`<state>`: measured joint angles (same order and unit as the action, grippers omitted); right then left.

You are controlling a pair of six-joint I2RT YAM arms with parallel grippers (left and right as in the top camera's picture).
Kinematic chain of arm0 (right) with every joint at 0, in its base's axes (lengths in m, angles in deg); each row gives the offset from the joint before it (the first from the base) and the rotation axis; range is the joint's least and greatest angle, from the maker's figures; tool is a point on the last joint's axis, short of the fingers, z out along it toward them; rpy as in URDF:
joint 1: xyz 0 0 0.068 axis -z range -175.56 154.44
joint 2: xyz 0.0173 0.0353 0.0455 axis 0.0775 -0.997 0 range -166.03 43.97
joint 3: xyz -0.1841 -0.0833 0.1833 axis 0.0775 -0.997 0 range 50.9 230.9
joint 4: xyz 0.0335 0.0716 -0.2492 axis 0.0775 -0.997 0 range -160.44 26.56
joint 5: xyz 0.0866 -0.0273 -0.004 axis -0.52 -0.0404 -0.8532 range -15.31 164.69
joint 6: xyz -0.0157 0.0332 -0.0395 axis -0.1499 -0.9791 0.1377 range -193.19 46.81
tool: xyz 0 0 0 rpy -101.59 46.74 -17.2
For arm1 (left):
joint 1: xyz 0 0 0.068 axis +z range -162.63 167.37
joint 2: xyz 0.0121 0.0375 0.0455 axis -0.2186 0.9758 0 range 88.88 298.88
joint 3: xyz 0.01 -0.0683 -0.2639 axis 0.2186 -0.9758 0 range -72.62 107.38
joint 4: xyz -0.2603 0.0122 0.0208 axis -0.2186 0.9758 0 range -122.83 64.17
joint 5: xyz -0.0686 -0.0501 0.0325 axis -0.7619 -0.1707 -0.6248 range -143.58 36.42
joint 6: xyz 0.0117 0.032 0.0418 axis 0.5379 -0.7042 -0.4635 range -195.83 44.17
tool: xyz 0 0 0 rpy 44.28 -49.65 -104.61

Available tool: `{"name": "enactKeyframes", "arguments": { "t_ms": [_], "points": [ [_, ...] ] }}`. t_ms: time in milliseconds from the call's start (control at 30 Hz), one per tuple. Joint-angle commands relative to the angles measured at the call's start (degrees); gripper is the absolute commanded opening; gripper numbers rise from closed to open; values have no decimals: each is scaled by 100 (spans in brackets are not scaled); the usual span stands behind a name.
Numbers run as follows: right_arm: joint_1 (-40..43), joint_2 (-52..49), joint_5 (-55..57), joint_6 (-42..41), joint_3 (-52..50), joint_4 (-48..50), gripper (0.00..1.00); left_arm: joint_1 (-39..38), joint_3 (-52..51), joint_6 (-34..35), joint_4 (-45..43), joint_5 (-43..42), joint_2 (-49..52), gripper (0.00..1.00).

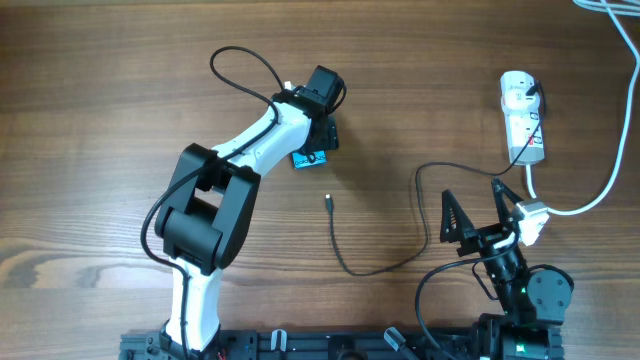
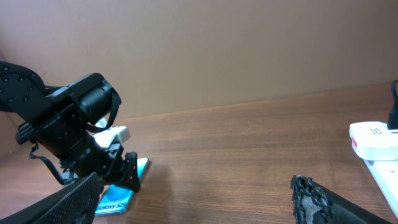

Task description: Plug charger to phone and switch on socket

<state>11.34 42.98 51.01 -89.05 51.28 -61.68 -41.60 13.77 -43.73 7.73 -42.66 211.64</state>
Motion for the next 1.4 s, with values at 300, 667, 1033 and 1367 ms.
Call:
{"name": "enactKeyframes", "arguments": {
  "t_ms": [300, 667, 1033, 1367],
  "points": [
    [-24, 79, 57, -72, -11, 13, 100, 4, 68, 468, 103, -254, 107, 98],
    [-24, 79, 57, -74, -11, 13, 100, -7, 68, 162, 22, -258, 107, 100],
    [-24, 79, 57, -72, -11, 13, 100, 4, 70, 817, -17, -798, 87, 100],
    [-24, 79, 57, -72, -11, 13, 100, 131, 74, 935, 35, -977, 57, 100]
  ]
}}
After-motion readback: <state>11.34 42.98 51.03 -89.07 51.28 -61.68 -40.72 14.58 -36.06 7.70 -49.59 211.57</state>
